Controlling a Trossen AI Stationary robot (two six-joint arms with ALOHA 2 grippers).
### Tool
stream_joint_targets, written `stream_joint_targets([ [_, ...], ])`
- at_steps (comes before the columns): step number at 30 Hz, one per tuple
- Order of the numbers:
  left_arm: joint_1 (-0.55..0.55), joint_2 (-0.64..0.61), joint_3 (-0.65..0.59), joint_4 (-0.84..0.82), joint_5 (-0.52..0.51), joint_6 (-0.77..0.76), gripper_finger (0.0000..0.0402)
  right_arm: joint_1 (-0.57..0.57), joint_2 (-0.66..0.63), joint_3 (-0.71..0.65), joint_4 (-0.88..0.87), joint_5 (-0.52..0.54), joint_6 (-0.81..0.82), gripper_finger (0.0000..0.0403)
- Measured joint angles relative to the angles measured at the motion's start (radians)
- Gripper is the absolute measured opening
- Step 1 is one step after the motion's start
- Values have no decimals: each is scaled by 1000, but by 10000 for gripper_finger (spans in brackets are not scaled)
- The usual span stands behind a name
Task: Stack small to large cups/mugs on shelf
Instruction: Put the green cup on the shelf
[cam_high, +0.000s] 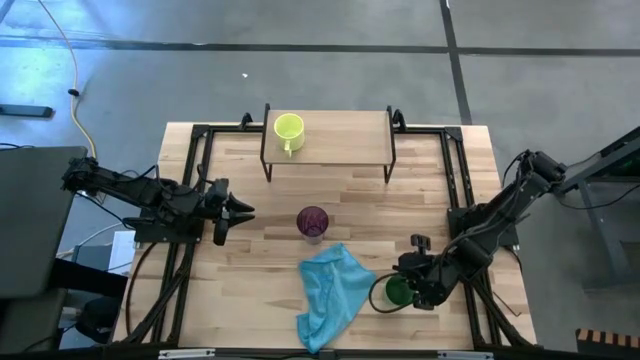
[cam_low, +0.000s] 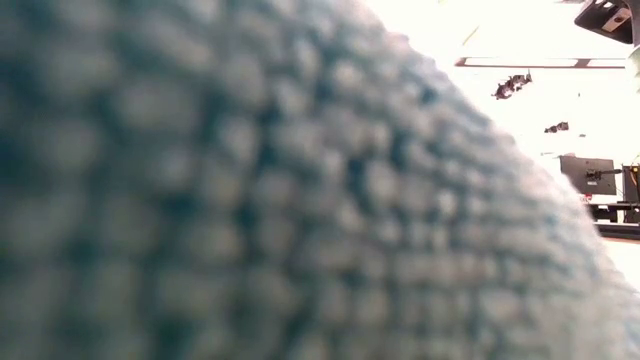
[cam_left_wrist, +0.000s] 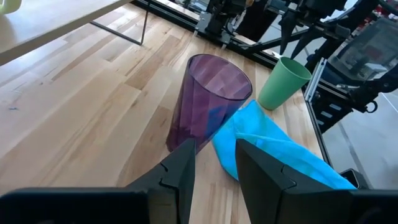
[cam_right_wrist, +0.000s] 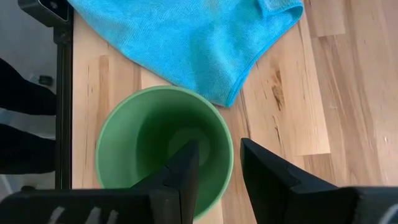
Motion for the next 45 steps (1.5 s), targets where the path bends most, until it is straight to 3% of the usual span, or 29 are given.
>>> stream_joint_targets([
  [45,0,0,0,0,0,0,104,-23,26,-1,3,-27,-23,110],
])
